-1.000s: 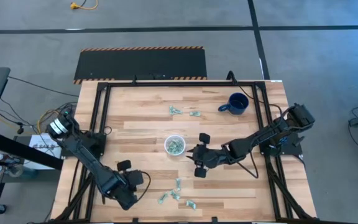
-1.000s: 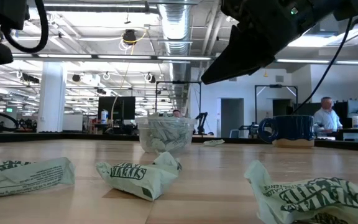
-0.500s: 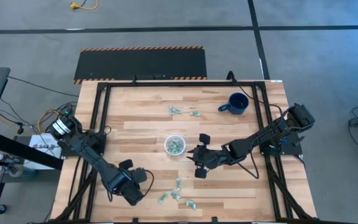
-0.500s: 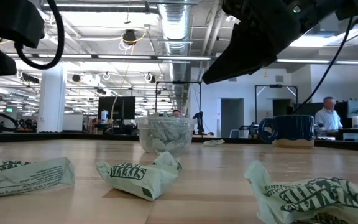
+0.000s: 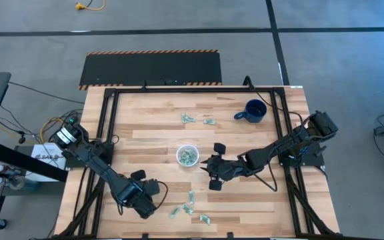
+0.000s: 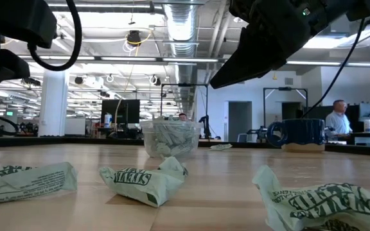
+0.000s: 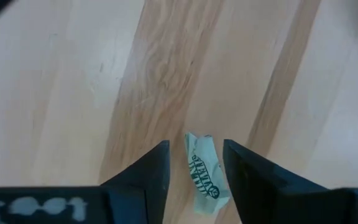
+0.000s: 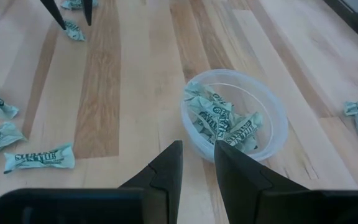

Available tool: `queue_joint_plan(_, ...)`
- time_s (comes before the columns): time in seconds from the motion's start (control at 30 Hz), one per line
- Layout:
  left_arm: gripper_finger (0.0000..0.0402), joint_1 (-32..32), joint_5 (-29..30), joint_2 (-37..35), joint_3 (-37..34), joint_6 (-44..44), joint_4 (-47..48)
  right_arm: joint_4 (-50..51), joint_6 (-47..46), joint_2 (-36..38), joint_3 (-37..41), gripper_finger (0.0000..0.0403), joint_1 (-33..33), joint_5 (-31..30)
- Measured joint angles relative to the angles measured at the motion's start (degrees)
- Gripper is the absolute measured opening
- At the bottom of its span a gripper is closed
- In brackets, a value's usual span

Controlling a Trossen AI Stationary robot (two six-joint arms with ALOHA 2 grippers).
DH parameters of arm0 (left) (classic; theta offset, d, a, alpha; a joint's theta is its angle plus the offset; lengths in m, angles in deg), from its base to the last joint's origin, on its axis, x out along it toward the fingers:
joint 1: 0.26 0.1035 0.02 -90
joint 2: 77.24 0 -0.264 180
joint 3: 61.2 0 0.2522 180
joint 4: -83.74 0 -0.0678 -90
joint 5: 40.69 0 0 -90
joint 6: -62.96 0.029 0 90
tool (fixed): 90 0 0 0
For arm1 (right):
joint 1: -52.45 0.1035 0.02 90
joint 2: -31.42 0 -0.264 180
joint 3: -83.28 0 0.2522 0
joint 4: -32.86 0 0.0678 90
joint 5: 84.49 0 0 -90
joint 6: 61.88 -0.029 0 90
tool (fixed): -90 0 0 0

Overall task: Pick and place items into bin
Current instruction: Put the stevia packet into the transparent bin

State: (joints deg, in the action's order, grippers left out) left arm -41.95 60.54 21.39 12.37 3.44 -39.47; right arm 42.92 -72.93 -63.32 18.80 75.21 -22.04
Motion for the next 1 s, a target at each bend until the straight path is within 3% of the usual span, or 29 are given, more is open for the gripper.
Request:
queue_joint_plan(0.27,0.0185,0.0,0.0,0.2,0.0,0.0,0.0,0.1,0.0,0.0,0.0,0.0086,0.0,0.0)
queue_joint_plan(0.77,0.0187,2.3,-3.8,6.0,0.2,1.7,-1.0,0.3,-0.1,0.0,0.0,0.0086,0.0,0.0)
queue_joint_plan(0.87,0.0178,2.3,-3.8,6.1,0.1,2.8,-1.2,0.3,-0.1,0.0,0.0,0.0086,0.0,0.0)
queue_joint_plan(1.0,0.0134,2.6,-3.8,6.2,0.1,3.5,-1.5,0.3,-0.6,0.0,0.0,0.0086,0.0,0.0)
